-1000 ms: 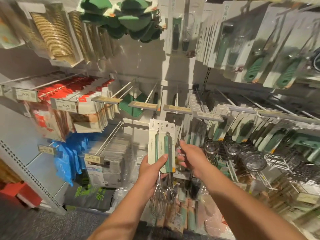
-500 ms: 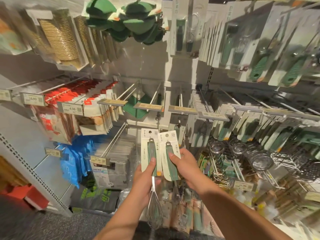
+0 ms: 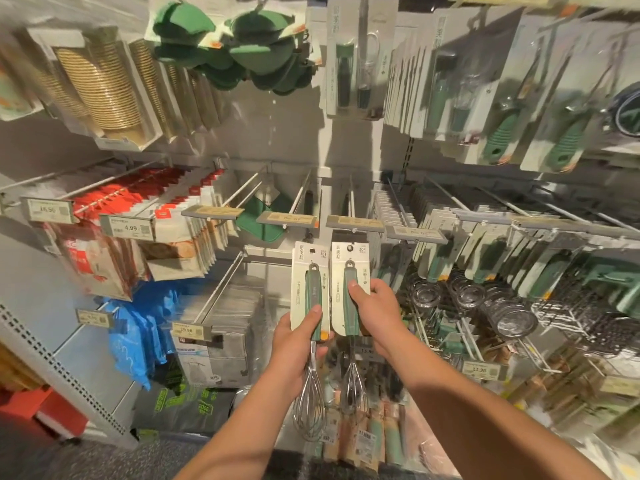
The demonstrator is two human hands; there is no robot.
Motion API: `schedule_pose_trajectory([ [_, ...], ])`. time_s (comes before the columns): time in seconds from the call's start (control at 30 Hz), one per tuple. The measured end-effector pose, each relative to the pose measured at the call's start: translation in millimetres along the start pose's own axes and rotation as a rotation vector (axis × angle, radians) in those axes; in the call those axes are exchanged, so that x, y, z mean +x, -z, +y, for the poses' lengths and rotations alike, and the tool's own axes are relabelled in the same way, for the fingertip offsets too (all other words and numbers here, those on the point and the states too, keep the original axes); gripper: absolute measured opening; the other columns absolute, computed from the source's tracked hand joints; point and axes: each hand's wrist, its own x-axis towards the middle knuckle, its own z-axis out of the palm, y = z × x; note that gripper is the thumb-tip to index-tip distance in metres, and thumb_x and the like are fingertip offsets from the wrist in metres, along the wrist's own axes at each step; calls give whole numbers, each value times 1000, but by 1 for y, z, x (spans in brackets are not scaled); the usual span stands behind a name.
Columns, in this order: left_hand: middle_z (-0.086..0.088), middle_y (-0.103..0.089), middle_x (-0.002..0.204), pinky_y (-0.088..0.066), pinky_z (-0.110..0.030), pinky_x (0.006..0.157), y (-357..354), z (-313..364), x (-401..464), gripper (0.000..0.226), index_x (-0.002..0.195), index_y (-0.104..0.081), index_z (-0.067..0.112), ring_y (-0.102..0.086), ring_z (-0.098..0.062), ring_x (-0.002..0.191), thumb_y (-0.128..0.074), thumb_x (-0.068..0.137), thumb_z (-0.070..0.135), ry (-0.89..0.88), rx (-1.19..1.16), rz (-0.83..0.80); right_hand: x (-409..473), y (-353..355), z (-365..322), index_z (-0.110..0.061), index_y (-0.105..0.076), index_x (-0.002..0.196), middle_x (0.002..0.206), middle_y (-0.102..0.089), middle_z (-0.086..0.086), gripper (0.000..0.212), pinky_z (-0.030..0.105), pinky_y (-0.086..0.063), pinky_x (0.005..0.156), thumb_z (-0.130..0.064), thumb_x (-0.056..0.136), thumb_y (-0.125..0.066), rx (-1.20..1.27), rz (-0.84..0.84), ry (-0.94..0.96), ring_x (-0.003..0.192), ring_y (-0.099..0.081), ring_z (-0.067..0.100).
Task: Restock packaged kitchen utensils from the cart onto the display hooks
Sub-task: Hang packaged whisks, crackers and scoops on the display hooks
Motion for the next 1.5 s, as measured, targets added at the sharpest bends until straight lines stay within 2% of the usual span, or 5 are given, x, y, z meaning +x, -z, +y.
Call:
schedule_pose_trajectory([
  [0.2,-7,-76,113,-59,-29,63,2,-1,10,42,130,-60,17,-76,-23,87,-74,94,34,-17,14,1,24,-12,-1,-8,-37,156,159,-42,9,72,46,-37,118,-48,101,-59,-58,3,-37,144,-42,30],
  [0.4,-13,-69,127,-57,-26,56,8,2,20,71,148,-46,10,-76,-15,74,-78,90,37,-33,17,50,52,-20,-13,-5,-47,147,150,-51,13,64,46,-42,113,-47,100,-60,-150,46,-78,136,-49,35],
  [0.9,-12,-76,109,-59,-33,66,9,12,36,40,126,-59,14,-75,-22,82,-74,94,34,14,16,32,69,-9,-9,-1,-31,157,160,-40,16,78,49,-35,116,-47,101,-61,-188,-105,-279,144,-41,38],
  [1.07,-10,-79,90,-57,-29,53,-2,11,34,45,135,-55,10,-72,-21,74,-65,100,37,71,-4,-16,51,-7,-9,-9,-59,133,112,-69,5,49,39,-60,90,-45,100,-64,-122,-240,-299,103,-69,22],
  [1.5,-13,-79,100,-53,-28,56,-5,-10,16,32,124,-65,15,-70,-25,81,-68,99,35,52,-18,-60,10,-10,8,-14,-64,117,118,-71,10,41,39,-63,87,-42,90,-77,-17,-256,-156,110,-69,26],
])
